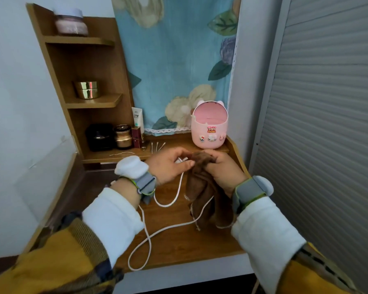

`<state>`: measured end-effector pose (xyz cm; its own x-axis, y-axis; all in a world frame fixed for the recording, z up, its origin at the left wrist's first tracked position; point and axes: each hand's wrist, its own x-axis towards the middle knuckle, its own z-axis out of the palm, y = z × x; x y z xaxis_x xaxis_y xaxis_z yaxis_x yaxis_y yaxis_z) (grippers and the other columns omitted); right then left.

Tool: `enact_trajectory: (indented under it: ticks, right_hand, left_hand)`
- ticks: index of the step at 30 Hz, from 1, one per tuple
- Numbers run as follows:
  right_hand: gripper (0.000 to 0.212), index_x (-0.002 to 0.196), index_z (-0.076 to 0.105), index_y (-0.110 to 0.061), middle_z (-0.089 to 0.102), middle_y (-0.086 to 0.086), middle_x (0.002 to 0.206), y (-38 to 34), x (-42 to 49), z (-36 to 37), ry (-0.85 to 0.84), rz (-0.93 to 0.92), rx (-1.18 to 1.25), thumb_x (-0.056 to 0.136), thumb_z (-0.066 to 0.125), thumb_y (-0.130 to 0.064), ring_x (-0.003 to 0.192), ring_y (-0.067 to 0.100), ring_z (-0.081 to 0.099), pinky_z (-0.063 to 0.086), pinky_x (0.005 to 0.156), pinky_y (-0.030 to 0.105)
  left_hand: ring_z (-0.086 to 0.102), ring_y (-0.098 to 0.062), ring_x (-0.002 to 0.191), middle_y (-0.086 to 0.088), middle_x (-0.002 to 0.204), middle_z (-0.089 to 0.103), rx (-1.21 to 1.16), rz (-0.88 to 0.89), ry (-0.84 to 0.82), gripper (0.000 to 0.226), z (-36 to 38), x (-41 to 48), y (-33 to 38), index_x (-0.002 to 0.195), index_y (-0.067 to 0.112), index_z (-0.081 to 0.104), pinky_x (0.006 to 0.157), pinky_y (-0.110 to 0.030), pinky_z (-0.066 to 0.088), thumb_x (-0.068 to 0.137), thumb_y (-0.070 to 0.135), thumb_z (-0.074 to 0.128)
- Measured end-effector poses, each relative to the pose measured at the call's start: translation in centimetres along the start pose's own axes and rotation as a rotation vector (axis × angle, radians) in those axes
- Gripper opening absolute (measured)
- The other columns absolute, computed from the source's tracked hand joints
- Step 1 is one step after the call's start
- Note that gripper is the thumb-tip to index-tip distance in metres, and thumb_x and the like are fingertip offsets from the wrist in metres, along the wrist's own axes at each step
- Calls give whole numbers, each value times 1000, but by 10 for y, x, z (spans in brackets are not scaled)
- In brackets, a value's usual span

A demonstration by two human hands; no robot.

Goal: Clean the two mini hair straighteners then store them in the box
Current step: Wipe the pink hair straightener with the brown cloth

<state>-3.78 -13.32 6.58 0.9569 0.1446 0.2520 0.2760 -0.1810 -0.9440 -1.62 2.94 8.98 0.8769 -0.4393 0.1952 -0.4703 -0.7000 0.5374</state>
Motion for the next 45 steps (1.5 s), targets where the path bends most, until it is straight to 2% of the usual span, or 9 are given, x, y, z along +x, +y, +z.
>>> enact_trajectory:
  ticks: [5, 12, 15, 20, 24, 27, 38, 42, 45]
  right_hand:
    - [21, 96, 67, -17, 66, 2, 86, 1, -1, 0, -37, 44, -36, 90, 52, -2, 82, 14, 62, 53, 79, 26]
    - [29, 88, 68, -24, 67, 1, 87, 22, -6, -30, 259, 137, -2, 90, 51, -1, 90, 22, 63, 53, 82, 30]
    - [31, 87, 66, -28, 67, 2, 93, 26, -4, -29, 318, 144, -8, 90, 50, -2, 95, 23, 63, 53, 87, 35]
    - [36, 85, 64, -26, 66, 0, 87, 13, -4, -9, 108, 81, 18, 88, 48, 7, 88, 17, 63, 53, 84, 29]
    - [30, 88, 67, -20, 68, -1, 82, 4, -2, 1, 50, 41, 124, 89, 51, 6, 74, 7, 64, 54, 67, 14]
    - [28, 91, 68, -20, 68, -2, 84, 5, -2, 2, 34, 54, 81, 89, 52, 3, 77, 6, 64, 54, 69, 13]
    - [26, 85, 67, -24, 68, 6, 87, 23, -7, -25, 283, 135, 108, 89, 55, -2, 89, 24, 64, 54, 82, 33]
    - [29, 82, 67, -24, 68, 4, 86, 20, -7, -32, 345, 78, 156, 88, 55, 1, 90, 25, 63, 52, 82, 33]
    - [31, 88, 67, -25, 68, 1, 89, 15, -6, -23, 239, 68, 104, 88, 53, 3, 91, 21, 63, 53, 85, 32]
  left_hand:
    - [53, -1, 64, 11, 69, 61, 86, -55, 30, 5, -8, -5, -2, 89, 29, 57, 59, -24, 38, 92, 28, 54]
    - [57, -29, 94, -12, 101, 65, 158, -327, 673, 19, -61, -15, -56, 102, 13, 62, 75, -33, 39, 95, 26, 49]
    - [57, -29, 99, -11, 112, 65, 234, -384, 528, 21, -62, -16, -71, 109, 16, 62, 78, -31, 39, 95, 25, 50]
    - [35, -13, 136, 8, 149, 36, 294, 58, 313, 53, -36, -16, -33, 142, 32, 37, 109, -28, 26, 92, 33, 54]
    - [57, -14, 105, 7, 110, 65, 171, 84, 92, 34, -4, -11, -3, 125, 31, 54, 74, -15, 39, 93, 40, 48]
    - [51, -13, 74, 12, 72, 52, 112, 29, 115, 21, 2, -10, -1, 94, 20, 61, 57, -19, 35, 92, 38, 51]
    - [51, -19, 77, -4, 82, 60, 25, -282, 869, 35, -43, -14, -41, 95, 11, 64, 67, -29, 32, 94, 42, 48]
    - [57, -27, 106, -8, 117, 65, 196, -288, 661, 37, -36, -9, -43, 120, 19, 60, 84, -32, 41, 95, 41, 44]
    - [35, -16, 137, 5, 150, 36, 274, -37, 437, 45, -27, -6, -19, 141, 28, 39, 109, -30, 29, 97, 36, 43]
